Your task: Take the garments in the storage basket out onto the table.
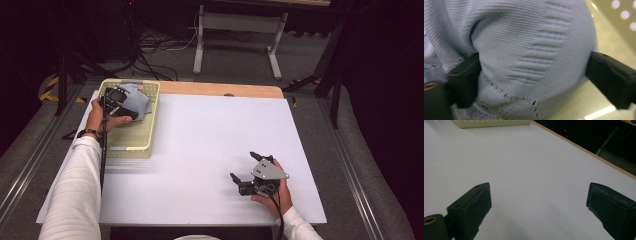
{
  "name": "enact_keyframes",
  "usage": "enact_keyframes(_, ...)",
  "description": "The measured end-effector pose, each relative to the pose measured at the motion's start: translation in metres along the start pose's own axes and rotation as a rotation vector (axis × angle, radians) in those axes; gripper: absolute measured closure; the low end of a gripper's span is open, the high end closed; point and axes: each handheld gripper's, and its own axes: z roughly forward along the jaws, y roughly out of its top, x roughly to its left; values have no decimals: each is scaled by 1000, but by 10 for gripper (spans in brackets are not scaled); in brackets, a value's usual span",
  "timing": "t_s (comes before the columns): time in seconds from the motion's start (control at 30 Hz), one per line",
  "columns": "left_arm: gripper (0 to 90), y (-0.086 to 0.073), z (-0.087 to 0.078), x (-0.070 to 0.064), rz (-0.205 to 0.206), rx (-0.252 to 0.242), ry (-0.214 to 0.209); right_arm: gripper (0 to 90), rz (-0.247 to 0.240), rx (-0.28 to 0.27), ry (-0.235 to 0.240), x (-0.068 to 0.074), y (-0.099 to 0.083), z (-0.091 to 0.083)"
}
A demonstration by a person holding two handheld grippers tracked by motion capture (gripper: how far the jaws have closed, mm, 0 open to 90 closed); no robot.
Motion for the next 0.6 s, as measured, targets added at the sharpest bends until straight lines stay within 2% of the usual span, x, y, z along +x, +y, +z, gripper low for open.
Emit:
enact_keyframes(0.07, 161, 1, -1, 0, 34, 7, -2, 66, -8, 4, -1, 1, 0, 1)
enact_keyframes(0.17, 323, 2, -4, -2, 61, 5, 4, 69, -13, 8, -3, 1, 0, 1)
enact_keyframes(0.33, 536, 2, -9, -3, 80, -5, 24, 76, -20, 14, -14, 1, 0, 0)
enact_keyframes(0.47, 584, 4, -17, -6, 103, -29, 63, 79, -24, 10, -19, 1, 1, 0)
enact_keyframes(0.5, 597, 4, -23, -6, 100, -58, 71, 79, -25, 9, -20, 1, 1, -1)
enact_keyframes(0.6, 610, 3, -38, -5, 86, -122, 59, 84, -24, 2, -27, 1, 1, -2)
